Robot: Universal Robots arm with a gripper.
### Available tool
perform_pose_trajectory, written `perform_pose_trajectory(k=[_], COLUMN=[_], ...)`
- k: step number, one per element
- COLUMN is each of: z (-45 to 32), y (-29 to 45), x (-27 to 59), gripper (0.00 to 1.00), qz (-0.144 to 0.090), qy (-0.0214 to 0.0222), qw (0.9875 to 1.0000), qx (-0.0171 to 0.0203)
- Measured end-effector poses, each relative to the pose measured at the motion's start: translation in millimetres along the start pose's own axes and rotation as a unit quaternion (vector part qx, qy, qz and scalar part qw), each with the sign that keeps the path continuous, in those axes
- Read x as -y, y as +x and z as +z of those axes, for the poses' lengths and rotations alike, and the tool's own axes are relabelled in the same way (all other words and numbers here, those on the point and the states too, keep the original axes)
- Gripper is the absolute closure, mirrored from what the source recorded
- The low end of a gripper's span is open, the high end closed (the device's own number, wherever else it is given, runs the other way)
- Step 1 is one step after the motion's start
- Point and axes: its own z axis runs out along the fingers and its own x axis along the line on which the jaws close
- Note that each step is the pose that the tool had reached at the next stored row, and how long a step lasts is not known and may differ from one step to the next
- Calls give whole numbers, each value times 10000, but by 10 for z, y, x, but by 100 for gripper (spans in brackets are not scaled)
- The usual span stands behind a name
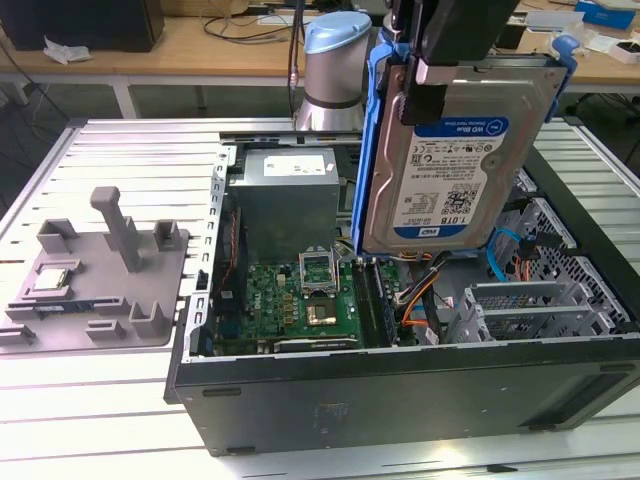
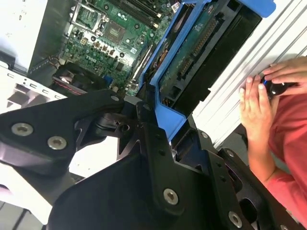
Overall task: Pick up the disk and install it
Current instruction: 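Insert the disk into the insertion slot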
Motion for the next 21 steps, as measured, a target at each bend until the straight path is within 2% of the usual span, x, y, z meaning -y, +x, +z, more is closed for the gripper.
perform_pose_trajectory(k=[11,19,21], z=[2,6,7], y=[0,1,1], x=[22,191,260], gripper=[63,63,63], qz=[45,44,39], qy=[-2,-2,-2], qw=[10000,10000,10000], qx=[1,0,0])
